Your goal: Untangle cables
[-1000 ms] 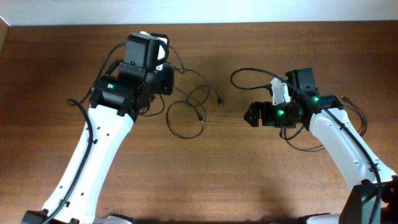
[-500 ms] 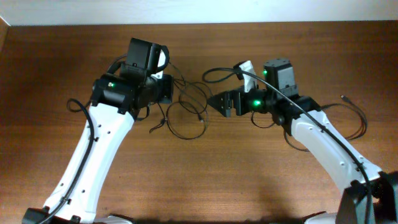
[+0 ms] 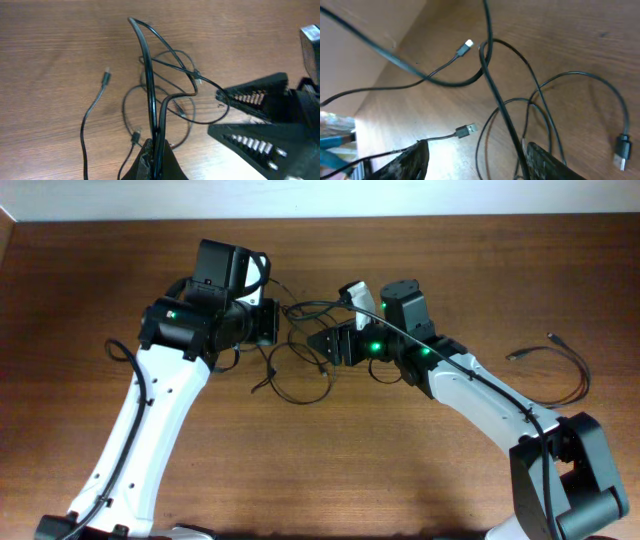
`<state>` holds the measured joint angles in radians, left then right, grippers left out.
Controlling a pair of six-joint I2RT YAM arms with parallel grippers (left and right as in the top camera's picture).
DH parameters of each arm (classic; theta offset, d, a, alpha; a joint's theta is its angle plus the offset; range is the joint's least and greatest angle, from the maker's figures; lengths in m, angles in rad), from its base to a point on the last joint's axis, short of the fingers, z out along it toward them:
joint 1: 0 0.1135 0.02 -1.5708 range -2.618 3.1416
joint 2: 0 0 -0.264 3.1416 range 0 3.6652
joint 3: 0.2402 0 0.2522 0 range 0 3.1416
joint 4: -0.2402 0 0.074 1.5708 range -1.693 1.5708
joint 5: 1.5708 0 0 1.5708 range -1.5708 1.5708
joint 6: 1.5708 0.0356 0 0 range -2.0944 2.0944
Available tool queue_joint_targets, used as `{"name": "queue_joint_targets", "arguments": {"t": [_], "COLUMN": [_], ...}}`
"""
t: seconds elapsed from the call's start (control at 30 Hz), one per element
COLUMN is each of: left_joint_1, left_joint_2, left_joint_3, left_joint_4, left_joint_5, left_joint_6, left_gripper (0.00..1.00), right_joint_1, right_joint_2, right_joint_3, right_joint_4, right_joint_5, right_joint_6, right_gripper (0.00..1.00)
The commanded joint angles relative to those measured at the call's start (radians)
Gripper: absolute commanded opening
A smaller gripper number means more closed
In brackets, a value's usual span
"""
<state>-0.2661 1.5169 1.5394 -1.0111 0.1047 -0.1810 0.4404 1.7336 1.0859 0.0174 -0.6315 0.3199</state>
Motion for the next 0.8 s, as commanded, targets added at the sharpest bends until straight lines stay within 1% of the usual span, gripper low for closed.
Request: {"name": "queue_joint_targets", "arguments": {"t": [0.0,0.03,0.07,0.1,0.17,0.3,0.57,0.63,0.77], "left_joint_1": [0.003,0.010,0.014,0.014,0.014,0.014,0.014,0.019,0.050], "left_joint_2": [0.004,0.004,0.005,0.006,0.015,0.040,0.113,0.116,0.120], "left_joint_3": [0.013,0.013,0.013,0.013,0.013,0.013,0.013,0.013,0.013], "left_joint_4": [0.000,0.001,0.000,0.001,-0.001,0.000,0.000,-0.002,-0.004], "left_joint_5": [0.077,0.053,0.037,0.015,-0.005,-0.050,-0.058,-0.086,-0.087], "left_joint_6": [0.020,0.022,0.021,0.021,0.021,0.021,0.017,0.017,0.017], "left_gripper": [0.00,0.00,0.00,0.00,0.00,0.00,0.00,0.00,0.00], "right_joint_1": [0.005,0.005,0.004,0.004,0.005,0.005,0.003,0.003,0.002], "right_joint_2": [0.008,0.008,0.008,0.004,-0.031,-0.156,-0.457,-0.507,-0.586], "right_joint_3": [0.008,0.008,0.008,0.008,0.013,0.061,0.064,0.064,0.065], "right_joint_4": [0.010,0.012,0.019,0.030,0.074,0.061,0.062,0.062,0.090], "right_joint_5": [0.050,0.049,0.037,0.027,-0.022,-0.082,-0.066,-0.036,-0.018], "right_joint_6": [0.003,0.004,0.009,0.045,0.079,0.079,0.078,0.077,0.051], "right_gripper": [0.51,0.39,0.20,0.04,0.04,0.04,0.04,0.04,0.04]}}
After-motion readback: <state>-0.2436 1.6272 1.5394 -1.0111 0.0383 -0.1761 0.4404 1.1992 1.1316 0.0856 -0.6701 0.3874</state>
